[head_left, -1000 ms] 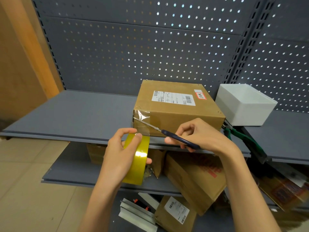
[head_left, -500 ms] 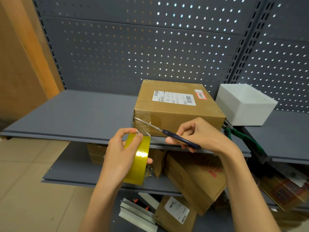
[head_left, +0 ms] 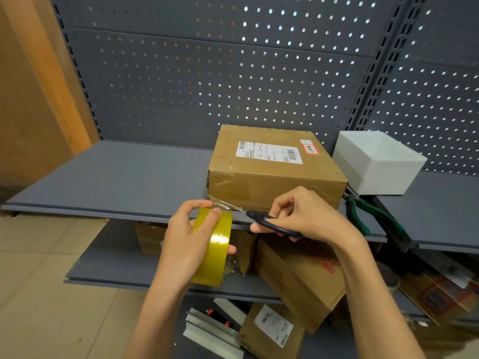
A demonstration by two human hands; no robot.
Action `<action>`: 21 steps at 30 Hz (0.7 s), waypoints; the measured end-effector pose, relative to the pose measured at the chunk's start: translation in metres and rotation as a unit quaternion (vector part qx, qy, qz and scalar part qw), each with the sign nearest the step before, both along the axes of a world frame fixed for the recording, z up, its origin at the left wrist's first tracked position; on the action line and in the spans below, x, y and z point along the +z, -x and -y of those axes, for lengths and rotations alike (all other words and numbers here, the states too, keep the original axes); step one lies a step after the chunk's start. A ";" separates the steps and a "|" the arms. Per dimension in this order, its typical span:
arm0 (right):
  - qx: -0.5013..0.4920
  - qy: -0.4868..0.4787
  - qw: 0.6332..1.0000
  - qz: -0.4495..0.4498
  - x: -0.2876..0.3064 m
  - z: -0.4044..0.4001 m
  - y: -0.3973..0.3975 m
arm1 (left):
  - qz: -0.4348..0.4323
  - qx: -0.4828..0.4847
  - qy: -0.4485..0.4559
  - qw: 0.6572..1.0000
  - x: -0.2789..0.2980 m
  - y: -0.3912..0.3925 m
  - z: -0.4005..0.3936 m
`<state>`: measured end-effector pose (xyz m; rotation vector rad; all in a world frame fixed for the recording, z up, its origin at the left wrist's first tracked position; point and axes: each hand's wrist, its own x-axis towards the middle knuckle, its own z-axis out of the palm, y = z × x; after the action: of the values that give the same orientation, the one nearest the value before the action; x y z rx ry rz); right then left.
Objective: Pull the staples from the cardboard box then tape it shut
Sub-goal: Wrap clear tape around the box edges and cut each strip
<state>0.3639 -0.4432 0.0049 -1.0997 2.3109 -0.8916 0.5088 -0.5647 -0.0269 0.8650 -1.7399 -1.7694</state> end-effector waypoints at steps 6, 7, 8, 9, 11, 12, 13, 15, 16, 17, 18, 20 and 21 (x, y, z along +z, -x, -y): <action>-0.017 0.018 1.000 -0.008 0.000 0.001 -0.005 | -0.008 0.012 0.005 1.000 0.000 -0.006 0.003; -0.017 0.025 1.000 -0.008 0.001 0.001 -0.006 | -0.011 0.015 0.006 1.000 0.001 -0.007 0.004; -0.016 0.032 0.999 -0.008 0.002 0.002 -0.006 | -0.015 0.017 0.008 1.000 0.002 -0.008 0.005; -0.016 0.039 0.999 -0.009 0.003 0.003 -0.007 | -0.020 0.020 0.011 1.000 0.003 -0.009 0.005; -0.015 0.050 0.999 -0.015 0.005 0.005 -0.010 | -0.025 0.023 0.022 0.999 0.005 -0.012 0.006; -0.013 0.056 0.998 -0.017 0.006 0.006 -0.011 | -0.026 0.024 0.028 0.999 0.007 -0.013 0.007; -0.010 0.063 0.998 -0.015 0.007 0.007 -0.014 | -0.028 0.026 0.033 0.999 0.007 -0.014 0.008; -0.008 0.084 0.996 -0.007 0.007 0.009 -0.017 | -0.036 0.031 0.037 0.998 0.008 -0.018 0.010; -0.012 0.100 0.995 -0.004 0.007 0.011 -0.019 | -0.040 0.033 0.038 0.998 0.009 -0.019 0.011; -0.023 0.124 0.992 -0.003 0.006 0.013 -0.019 | -0.043 0.035 0.040 0.998 0.009 -0.021 0.012; -0.044 0.152 0.987 -0.006 0.005 0.014 -0.018 | -0.044 0.037 0.043 0.997 0.010 -0.022 0.014; -0.095 0.201 0.975 -0.024 0.005 0.016 -0.014 | -0.047 0.040 0.051 0.997 0.009 -0.024 0.018; -0.113 0.219 0.969 -0.030 0.007 0.016 -0.011 | -0.049 0.039 0.061 0.996 0.010 -0.024 0.020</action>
<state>0.3751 -0.4591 0.0114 -1.0500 2.3854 -1.5319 0.5325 -0.5852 -0.0173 0.7710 -1.7079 -1.6106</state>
